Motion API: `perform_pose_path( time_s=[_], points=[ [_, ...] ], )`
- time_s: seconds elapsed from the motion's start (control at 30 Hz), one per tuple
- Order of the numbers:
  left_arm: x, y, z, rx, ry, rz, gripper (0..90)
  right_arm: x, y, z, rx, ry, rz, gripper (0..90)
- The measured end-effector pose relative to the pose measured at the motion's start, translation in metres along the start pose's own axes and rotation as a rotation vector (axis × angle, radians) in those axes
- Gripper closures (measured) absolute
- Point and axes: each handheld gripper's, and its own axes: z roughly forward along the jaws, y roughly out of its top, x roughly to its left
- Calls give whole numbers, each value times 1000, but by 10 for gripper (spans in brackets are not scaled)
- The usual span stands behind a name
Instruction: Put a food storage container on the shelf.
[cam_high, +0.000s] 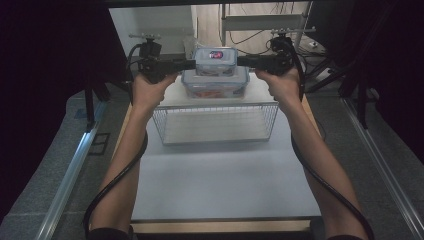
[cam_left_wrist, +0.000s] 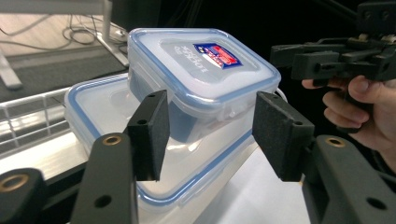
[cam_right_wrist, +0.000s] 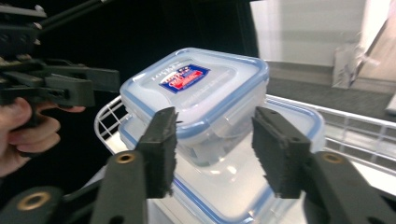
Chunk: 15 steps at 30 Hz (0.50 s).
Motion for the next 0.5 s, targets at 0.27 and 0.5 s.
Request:
perform_pose_path(
  time_s=[0.27, 0.5],
  points=[
    [-9, -15, -8, -42, 48, 117, 355, 6, -13, -9, -1, -35, -93, 535],
    [-16, -31, -8, -36, 90, 200, 234, 12, -31, -13, 21, -58, -147, 405]
  ],
)
